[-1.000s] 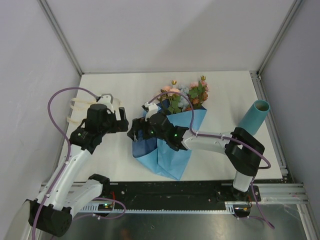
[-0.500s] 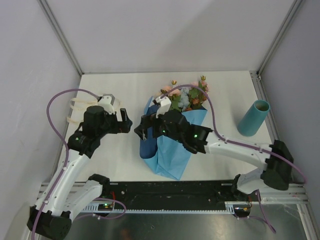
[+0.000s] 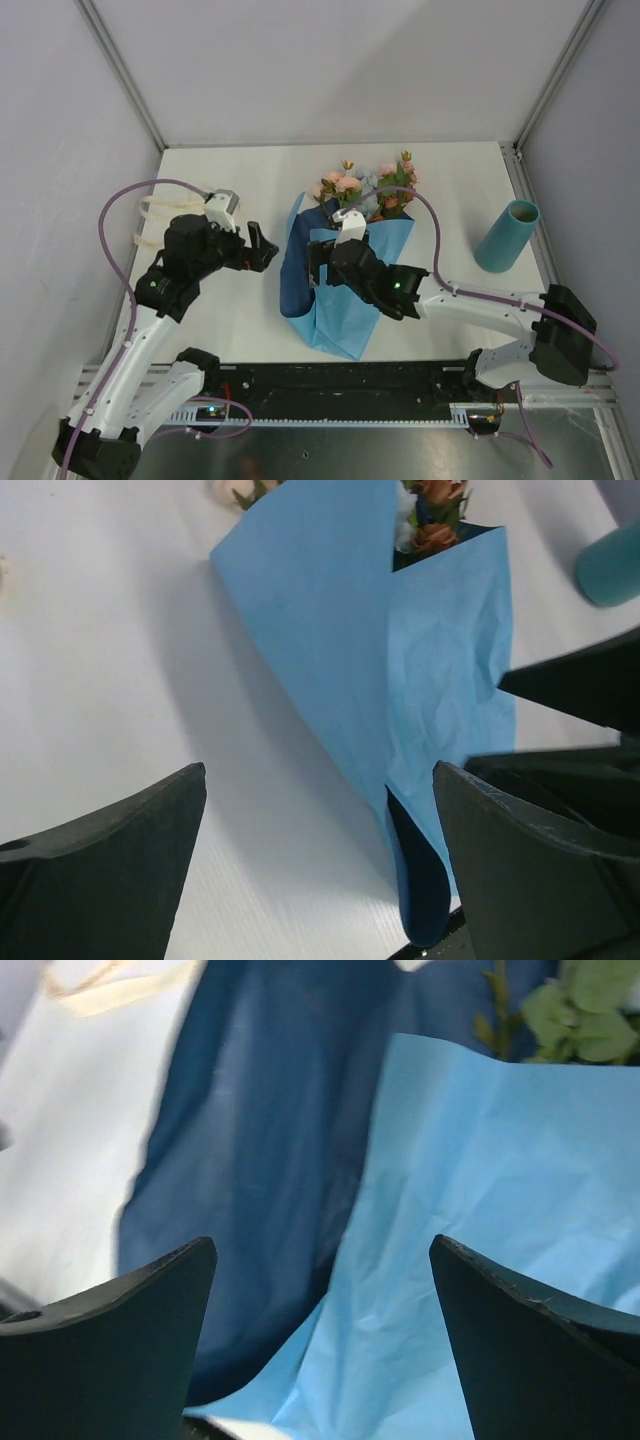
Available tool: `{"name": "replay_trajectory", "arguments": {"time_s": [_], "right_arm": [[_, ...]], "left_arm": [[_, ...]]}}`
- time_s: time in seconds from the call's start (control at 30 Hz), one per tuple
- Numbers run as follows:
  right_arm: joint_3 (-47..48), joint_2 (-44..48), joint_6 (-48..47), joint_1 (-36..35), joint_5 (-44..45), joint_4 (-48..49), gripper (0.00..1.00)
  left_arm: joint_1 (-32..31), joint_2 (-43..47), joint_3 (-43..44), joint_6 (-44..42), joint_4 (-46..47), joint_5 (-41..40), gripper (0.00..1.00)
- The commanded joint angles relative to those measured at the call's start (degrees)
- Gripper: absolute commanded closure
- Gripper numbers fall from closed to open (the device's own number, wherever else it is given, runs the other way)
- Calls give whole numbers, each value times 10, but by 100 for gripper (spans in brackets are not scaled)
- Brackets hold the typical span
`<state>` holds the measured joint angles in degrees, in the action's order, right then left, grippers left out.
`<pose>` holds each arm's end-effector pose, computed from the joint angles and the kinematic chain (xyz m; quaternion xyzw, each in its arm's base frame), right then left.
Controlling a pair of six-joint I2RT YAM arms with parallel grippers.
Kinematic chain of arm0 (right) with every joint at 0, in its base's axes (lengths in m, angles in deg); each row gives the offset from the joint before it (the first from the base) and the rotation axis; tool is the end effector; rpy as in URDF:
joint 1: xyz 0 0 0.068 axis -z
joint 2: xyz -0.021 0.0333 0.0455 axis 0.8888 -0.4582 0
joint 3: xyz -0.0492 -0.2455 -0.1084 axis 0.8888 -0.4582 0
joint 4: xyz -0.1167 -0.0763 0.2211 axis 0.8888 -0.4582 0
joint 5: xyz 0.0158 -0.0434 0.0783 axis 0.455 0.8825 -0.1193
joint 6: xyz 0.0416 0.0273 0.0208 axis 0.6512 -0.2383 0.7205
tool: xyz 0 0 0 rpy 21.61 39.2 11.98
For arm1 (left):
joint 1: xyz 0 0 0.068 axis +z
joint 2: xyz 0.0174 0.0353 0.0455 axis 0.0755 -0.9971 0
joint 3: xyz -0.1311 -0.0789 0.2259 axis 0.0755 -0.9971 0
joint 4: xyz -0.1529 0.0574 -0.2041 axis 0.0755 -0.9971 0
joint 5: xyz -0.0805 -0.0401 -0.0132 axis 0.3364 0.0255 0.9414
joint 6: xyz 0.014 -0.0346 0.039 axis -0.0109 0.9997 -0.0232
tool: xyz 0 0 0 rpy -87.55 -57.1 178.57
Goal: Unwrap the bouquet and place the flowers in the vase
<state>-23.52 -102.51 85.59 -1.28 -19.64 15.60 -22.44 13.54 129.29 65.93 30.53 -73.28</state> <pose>0.1493 0.2733 0.2911 -0.1430 0.8302 0.2513 0.4766 0.1620 -0.0613 0.3260 0.0935 0.8413 -0.2333 0.4787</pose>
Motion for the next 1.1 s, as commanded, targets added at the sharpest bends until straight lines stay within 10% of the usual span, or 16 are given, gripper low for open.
{"name": "replay_trajectory", "arguments": {"time_s": [0.0,0.57,0.87,1.07], "right_arm": [[0,-49,43,-5,160,-4,4],[79,-274,20,1,305,87,1],[115,-346,9,14,349,68,7],[115,-349,-11,43,347,70,44]], "left_arm": [[-12,-2,-8,-10,34,43,0],[-39,-86,4,28,15,-47,6],[-38,-127,20,35,-26,-141,49],[-31,-160,34,58,-34,-154,86]]}}
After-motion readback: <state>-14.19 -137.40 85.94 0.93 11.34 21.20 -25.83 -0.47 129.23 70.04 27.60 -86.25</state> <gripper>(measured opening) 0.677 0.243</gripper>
